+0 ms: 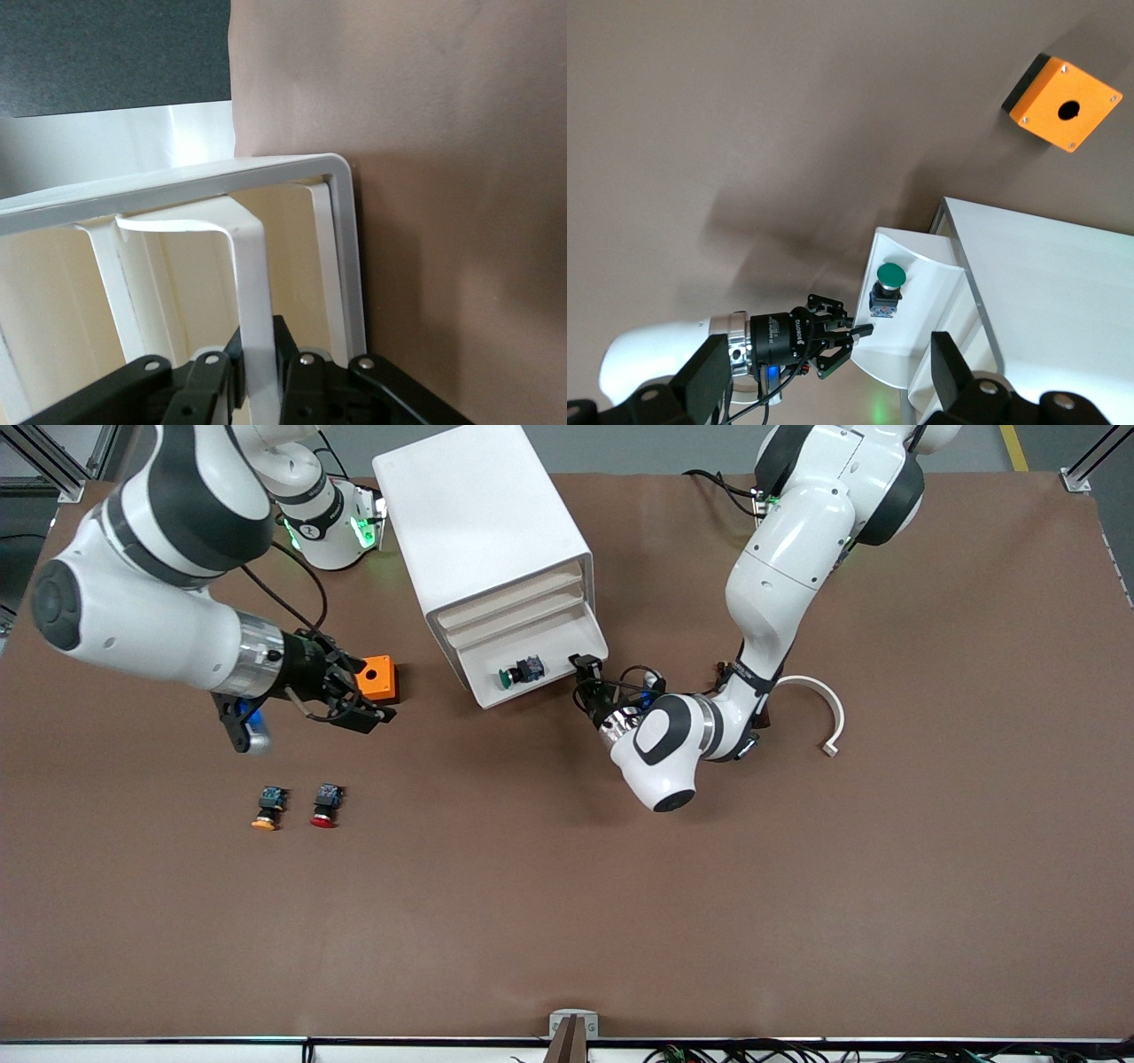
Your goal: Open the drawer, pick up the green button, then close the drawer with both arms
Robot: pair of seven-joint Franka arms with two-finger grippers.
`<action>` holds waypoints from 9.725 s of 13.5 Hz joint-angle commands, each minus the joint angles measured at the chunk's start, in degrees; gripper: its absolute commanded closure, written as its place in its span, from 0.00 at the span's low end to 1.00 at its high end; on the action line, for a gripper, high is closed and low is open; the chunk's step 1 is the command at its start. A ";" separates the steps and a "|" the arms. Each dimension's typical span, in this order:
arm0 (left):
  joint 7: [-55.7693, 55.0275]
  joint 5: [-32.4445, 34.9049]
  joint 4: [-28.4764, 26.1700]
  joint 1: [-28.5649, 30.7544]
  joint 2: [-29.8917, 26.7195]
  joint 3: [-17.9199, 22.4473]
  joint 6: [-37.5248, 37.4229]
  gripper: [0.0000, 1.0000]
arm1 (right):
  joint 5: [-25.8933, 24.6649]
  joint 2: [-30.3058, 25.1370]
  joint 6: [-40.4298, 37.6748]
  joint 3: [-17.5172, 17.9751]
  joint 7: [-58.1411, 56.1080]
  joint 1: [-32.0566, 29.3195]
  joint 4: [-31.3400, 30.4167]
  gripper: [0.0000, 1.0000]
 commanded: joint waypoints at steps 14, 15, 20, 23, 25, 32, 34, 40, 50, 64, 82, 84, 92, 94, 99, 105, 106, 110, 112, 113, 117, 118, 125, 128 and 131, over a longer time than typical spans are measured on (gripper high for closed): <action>7.40 0.98 2.46 3.71 0.21 2.63 8.02 0.01 | -7.66 10.15 24.54 -0.44 16.56 19.36 -8.29 0.00; 7.40 0.89 2.46 3.62 -0.23 4.38 8.02 0.01 | -7.75 11.30 25.86 -0.52 17.26 19.72 -8.29 0.00; 7.48 5.08 2.55 5.20 -4.71 10.71 6.44 0.01 | -11.27 15.43 30.79 -0.44 20.78 22.00 -8.11 0.00; 7.57 15.00 2.55 5.20 -6.55 11.43 4.33 0.01 | -11.88 18.07 33.87 -0.61 22.80 23.76 -7.67 0.00; 9.75 16.79 3.51 5.81 -7.52 11.60 4.33 0.00 | -11.97 18.34 34.14 -0.61 22.89 24.38 -7.67 0.01; 29.97 24.95 3.87 9.33 -15.25 15.73 3.89 0.00 | -13.90 18.43 34.23 -0.70 25.08 26.31 -7.50 0.07; 33.83 27.07 3.87 9.33 -17.54 16.09 3.10 0.00 | -14.78 18.51 34.23 -0.70 25.18 26.40 -7.41 0.11; 43.40 34.20 3.87 9.33 -20.79 15.47 1.60 0.00 | -15.22 18.87 34.40 -0.61 25.09 26.93 -6.00 0.27; 48.35 38.50 3.87 7.76 -21.15 15.12 2.48 0.00 | -15.66 20.18 35.28 -0.61 24.91 26.93 -4.86 0.63; 55.55 39.12 3.52 -4.28 -17.56 13.54 20.04 0.00 | -20.67 18.69 17.80 -0.70 -0.46 18.94 5.16 1.00; 67.25 38.42 2.37 -18.09 -9.90 6.87 28.16 0.00 | -20.67 20.27 27.62 -0.70 -45.73 -0.39 -3.79 0.99; 66.03 38.33 2.29 -18.09 -9.72 3.71 28.06 0.00 | -20.67 21.23 32.18 -0.70 -49.17 -2.07 -6.52 0.99; 62.24 37.89 1.76 -18.27 -8.41 -2.72 28.06 0.00 | -20.23 25.02 36.25 -0.52 -53.22 -4.01 -7.23 0.99; 62.24 37.89 1.67 -19.14 -8.41 -3.07 28.14 0.00 | -19.97 25.72 36.68 -0.44 -53.22 -4.01 -7.23 0.99; 62.85 33.25 1.58 -19.85 -8.06 -3.25 28.67 0.00 | -18.57 25.98 36.78 0.35 -52.78 -3.48 -7.32 0.99; 62.76 34.02 1.93 -13.99 -11.21 -2.46 28.32 0.00 | -18.30 25.98 37.13 0.71 -52.43 -2.43 -8.99 0.98; 62.85 35.16 1.93 -10.83 -12.00 -2.37 28.15 0.00 | -18.30 25.98 37.13 0.71 -52.34 -2.43 -8.99 0.96; 67.30 44.98 1.85 1.91 -17.70 -2.72 20.97 0.00 | -18.30 25.28 36.69 0.71 -52.34 -1.90 -8.90 0.41; 75.47 46.41 1.85 7.72 -21.04 -2.63 17.79 0.00 | -18.30 24.58 36.60 0.71 -53.04 -1.99 -8.55 0.00; 77.69 46.42 1.85 10.88 -22.71 -2.54 16.03 0.00 | -18.30 23.62 36.43 0.71 -53.22 -2.25 -8.29 0.00; 89.62 51.14 1.93 21.87 -29.31 -2.72 8.38 0.00 | -18.30 17.66 28.96 0.53 -55.32 -4.97 -6.79 0.00; 93.58 52.64 2.02 23.73 -30.63 -2.55 8.46 0.00 | -18.30 15.90 27.13 0.62 -56.55 -6.54 -6.71 0.00; 102.49 60.66 2.55 27.87 -40.91 -2.46 5.31 0.00 | -18.47 6.75 23.86 0.27 -71.57 -17.35 -8.64 0.00; 102.93 59.61 2.90 28.57 -43.73 -2.72 -0.83 0.00 | -19.08 2.01 17.90 0.00 -71.42 -19.82 -8.20 0.00; 105.66 58.02 2.38 31.48 -47.33 -3.25 -1.30 0.00 | -19.79 -2.30 11.75 -0.61 -71.33 -20.79 -7.50 0.00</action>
